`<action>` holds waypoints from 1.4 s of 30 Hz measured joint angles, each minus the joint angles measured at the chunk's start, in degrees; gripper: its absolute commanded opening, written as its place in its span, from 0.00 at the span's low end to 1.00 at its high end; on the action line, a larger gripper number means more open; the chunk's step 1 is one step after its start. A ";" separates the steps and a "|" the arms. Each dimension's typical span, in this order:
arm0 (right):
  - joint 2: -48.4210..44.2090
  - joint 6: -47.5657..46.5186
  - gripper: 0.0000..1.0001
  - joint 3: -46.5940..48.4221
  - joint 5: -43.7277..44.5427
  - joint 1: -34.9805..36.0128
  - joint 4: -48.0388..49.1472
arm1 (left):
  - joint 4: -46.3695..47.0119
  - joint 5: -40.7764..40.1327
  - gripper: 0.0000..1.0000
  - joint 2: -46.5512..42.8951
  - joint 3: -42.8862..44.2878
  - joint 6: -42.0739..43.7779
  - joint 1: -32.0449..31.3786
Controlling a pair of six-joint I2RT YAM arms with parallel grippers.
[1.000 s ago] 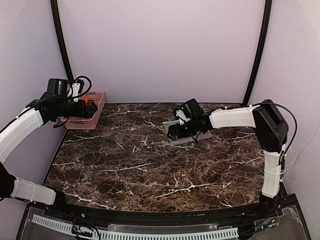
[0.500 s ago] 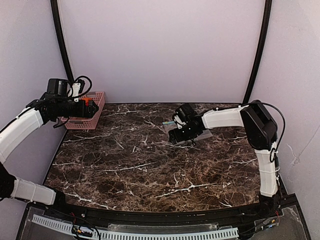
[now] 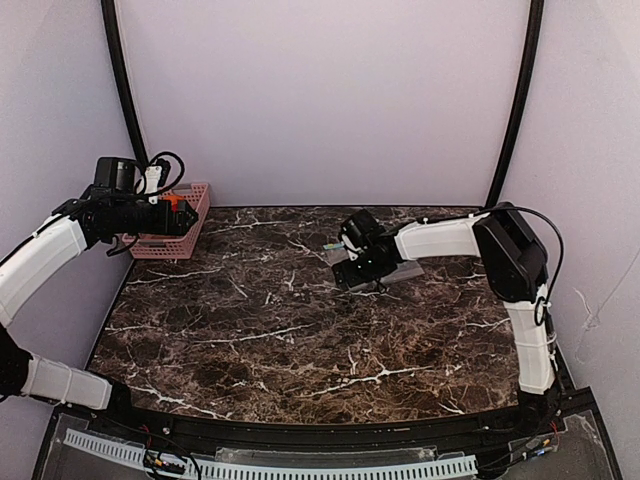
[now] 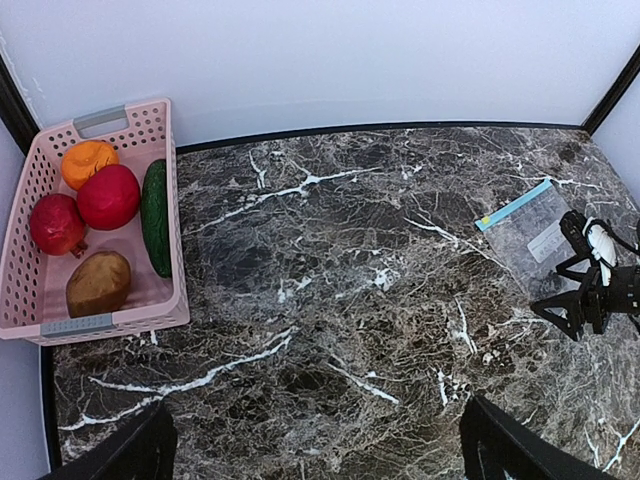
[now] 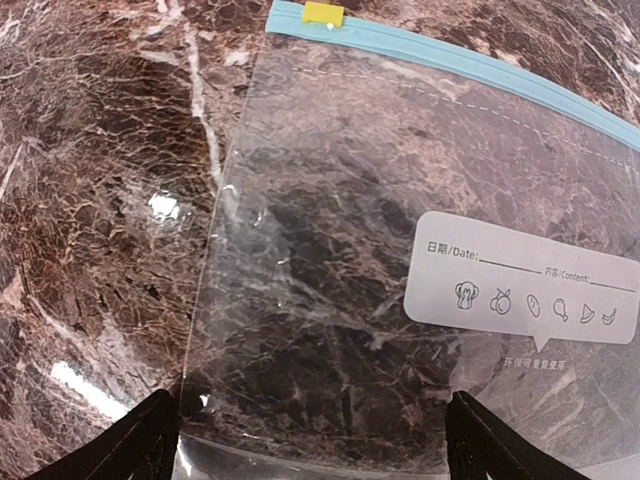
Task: Place the food in the zip-top bag and seal the zipper
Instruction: Adjust the zipper food storage bag at the center of the board.
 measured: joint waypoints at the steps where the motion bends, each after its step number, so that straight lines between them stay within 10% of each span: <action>1: 0.00 -0.11 0.91 0.00 -0.02 0.15 -0.02 | 0.00 0.00 1.00 0.02 0.00 0.00 0.00; 18: -1.03 0.52 0.39 -2.91 -2.14 1.03 3.30 | 0.00 0.04 1.00 0.04 0.00 -0.07 0.00; 37: -17.73 7.52 0.39 -24.74 -8.92 5.07 3.41 | 0.07 0.90 1.00 1.57 -0.22 -1.07 -0.57; 42: -24.94 10.34 0.62 -29.83 -9.51 7.89 -1.64 | 0.07 0.94 1.00 2.25 -0.24 -1.05 -2.54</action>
